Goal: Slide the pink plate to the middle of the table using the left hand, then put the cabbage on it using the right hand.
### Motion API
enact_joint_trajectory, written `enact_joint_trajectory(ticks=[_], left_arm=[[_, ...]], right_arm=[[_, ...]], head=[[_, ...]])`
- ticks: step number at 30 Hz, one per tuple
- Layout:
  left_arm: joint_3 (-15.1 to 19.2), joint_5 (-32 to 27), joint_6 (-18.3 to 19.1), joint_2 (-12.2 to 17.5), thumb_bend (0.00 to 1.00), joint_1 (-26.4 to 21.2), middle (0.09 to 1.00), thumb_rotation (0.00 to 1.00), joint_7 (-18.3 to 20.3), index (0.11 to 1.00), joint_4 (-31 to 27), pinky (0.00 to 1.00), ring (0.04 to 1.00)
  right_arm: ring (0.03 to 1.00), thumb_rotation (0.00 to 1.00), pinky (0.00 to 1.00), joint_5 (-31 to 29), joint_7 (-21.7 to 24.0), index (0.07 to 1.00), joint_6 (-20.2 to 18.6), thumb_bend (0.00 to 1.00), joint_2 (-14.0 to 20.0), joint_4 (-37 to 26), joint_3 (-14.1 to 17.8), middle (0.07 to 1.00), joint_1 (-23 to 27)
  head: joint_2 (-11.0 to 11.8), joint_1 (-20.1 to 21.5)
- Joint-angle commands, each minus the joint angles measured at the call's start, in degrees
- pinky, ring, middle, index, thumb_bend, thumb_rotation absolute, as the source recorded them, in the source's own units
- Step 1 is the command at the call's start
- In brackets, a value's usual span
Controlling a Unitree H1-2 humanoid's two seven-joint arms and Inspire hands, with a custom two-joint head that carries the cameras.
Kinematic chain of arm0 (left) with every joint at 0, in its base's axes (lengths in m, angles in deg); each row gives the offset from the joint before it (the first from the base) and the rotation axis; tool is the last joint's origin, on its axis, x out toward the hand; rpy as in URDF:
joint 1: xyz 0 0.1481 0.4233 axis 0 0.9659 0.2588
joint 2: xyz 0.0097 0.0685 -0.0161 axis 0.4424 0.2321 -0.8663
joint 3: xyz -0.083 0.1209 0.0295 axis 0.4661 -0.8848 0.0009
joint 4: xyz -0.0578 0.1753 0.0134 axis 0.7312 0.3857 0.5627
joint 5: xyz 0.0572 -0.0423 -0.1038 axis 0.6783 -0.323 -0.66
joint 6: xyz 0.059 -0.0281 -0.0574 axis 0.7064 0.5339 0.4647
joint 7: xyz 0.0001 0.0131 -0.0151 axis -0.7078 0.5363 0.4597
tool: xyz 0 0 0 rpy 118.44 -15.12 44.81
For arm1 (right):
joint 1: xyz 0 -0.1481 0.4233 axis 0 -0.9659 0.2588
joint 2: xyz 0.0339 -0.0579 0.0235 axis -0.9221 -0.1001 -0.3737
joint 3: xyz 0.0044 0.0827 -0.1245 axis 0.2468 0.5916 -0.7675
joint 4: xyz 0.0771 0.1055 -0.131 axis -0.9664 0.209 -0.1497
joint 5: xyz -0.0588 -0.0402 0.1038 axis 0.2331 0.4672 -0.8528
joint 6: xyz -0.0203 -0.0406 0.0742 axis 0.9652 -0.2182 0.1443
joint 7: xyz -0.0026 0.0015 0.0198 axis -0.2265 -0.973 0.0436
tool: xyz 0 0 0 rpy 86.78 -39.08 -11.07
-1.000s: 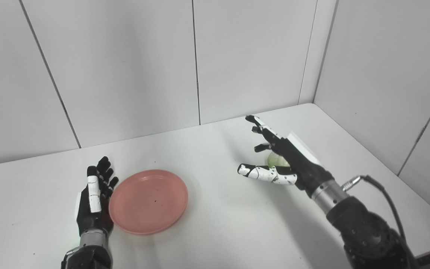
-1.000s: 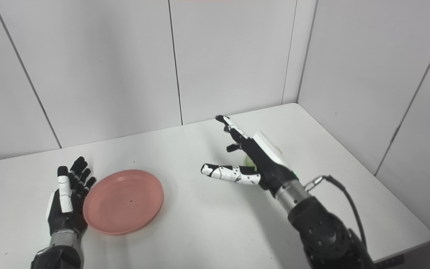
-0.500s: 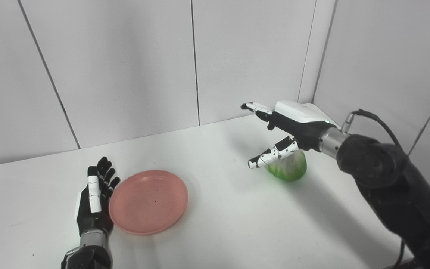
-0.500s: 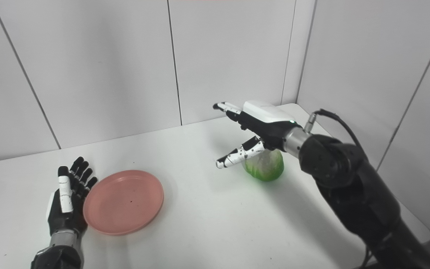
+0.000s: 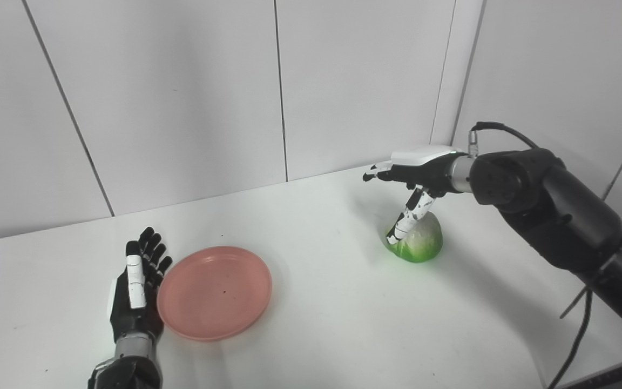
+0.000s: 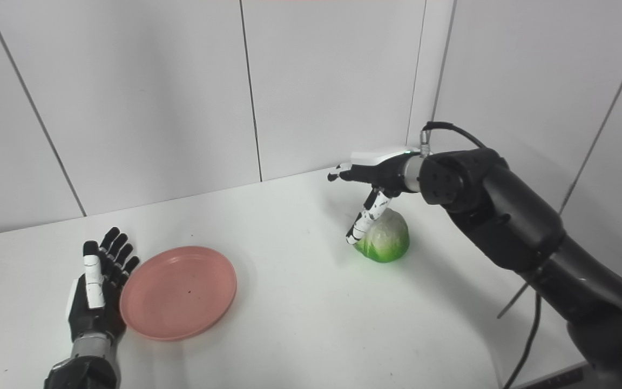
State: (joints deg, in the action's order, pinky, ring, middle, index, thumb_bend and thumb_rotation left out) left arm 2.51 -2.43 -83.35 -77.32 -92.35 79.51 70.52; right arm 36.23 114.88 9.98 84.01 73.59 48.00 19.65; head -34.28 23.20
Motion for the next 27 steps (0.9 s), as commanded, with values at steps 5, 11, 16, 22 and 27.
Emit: enact_joint_trajectory(ticks=[5, 11, 16, 22, 27], left_arm=[[-0.4, -0.2, 0.3, -0.3, 0.95, 0.2, 0.932, 0.89, 0.6, 0.871, -1.0, 0.93, 0.949], [-0.5, 0.0, 0.2, -0.2, 0.95, 0.3, 0.936, 0.89, 0.4, 0.872, -1.1, 0.93, 0.946], [-0.5, -0.1, 0.7, -0.3, 0.93, 0.6, 0.933, 0.90, 0.4, 0.880, -1.8, 0.93, 0.943], [-0.5, 0.0, 1.0, -0.2, 0.94, 1.0, 0.932, 0.89, 0.3, 0.874, -2.2, 0.91, 0.937], [-0.5, -0.1, 1.1, -0.1, 0.94, 1.1, 0.937, 0.89, 0.5, 0.883, -2.4, 0.91, 0.946]], right_arm=[[0.959, 0.35, 0.75, 3.3, -0.9, 0.939, 1.7, 1.00, 0.9, 2.8, -0.9, 1.000, 4.2], [0.961, 0.34, 0.78, 6.0, -3.8, 0.917, 4.3, 1.00, 0.2, 6.4, -1.5, 0.995, 3.2], [0.973, 0.35, 0.80, 6.3, -9.1, 0.892, 7.6, 1.00, -0.6, 10.2, -0.9, 0.982, 1.5], [0.968, 0.35, 0.80, 7.1, -11.3, 0.891, 8.4, 1.00, -1.2, 13.4, -1.0, 0.975, 0.7], [0.971, 0.34, 0.80, 6.9, -11.9, 0.888, 8.5, 1.00, -1.7, 15.3, -0.8, 0.974, 0.0]], head=[[-0.2, -0.2], [-0.3, -0.4], [-0.4, -0.7], [-0.6, -0.7], [-0.9, -0.8]])
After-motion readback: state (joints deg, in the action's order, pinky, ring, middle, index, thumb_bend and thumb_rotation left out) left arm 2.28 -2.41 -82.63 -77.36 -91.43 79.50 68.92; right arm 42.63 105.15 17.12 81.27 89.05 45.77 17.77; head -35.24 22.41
